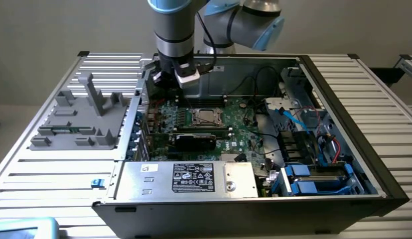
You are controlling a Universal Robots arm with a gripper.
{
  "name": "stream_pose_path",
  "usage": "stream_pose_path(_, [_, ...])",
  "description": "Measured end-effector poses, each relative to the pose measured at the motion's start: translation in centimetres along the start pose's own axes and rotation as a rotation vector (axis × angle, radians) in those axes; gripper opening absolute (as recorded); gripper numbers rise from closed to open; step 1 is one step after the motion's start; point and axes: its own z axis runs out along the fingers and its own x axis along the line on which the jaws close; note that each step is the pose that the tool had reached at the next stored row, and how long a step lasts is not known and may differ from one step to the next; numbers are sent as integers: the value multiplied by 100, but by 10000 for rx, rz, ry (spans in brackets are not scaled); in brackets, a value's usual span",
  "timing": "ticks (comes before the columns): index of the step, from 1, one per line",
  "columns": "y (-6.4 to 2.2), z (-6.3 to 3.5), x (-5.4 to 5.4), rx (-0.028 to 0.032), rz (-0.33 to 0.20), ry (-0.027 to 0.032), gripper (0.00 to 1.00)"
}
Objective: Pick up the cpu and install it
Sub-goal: 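Install the first cpu locking lever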
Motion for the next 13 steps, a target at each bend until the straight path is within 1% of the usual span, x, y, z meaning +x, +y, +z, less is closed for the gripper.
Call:
stream_pose_path(4, [10, -2, 27, 31, 42, 23, 11])
stream_pose_path(13, [47, -4, 126, 147, 92, 85, 11])
